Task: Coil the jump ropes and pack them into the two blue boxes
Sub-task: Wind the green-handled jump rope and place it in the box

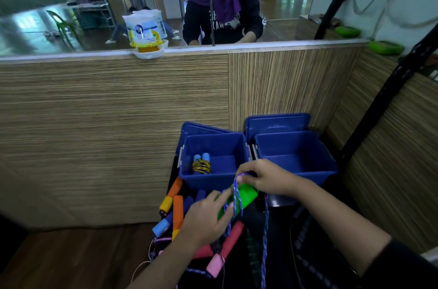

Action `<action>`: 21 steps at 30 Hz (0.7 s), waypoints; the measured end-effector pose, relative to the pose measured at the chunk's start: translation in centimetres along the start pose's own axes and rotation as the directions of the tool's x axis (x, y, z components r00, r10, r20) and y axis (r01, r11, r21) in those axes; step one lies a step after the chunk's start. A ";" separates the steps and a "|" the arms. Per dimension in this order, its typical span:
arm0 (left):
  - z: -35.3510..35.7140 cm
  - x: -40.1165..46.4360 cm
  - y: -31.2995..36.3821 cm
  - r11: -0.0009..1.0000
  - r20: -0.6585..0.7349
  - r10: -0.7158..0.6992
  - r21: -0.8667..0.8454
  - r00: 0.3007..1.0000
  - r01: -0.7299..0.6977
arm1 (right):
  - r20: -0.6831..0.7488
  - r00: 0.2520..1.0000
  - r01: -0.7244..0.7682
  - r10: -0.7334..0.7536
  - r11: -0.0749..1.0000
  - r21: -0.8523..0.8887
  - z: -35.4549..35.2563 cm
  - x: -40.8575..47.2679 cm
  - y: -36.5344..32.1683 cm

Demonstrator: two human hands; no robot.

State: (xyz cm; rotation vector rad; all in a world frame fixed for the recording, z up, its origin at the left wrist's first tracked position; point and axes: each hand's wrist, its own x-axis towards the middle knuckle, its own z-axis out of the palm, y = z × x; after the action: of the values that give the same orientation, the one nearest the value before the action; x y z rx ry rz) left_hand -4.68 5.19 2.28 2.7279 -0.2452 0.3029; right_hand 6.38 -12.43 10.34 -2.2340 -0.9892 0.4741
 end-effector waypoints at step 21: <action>0.0 -1.3 0.2 0.973 0.017 0.229 -0.008 0.973 -0.229 | 0.048 0.998 -0.035 0.028 0.988 0.149 1.5 1.3 2.5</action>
State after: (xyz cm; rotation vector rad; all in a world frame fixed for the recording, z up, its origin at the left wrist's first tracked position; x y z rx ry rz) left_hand -5.99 5.18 2.01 2.6991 -0.5670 0.3403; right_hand 7.67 -12.11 7.49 -2.1154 -0.9112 0.5968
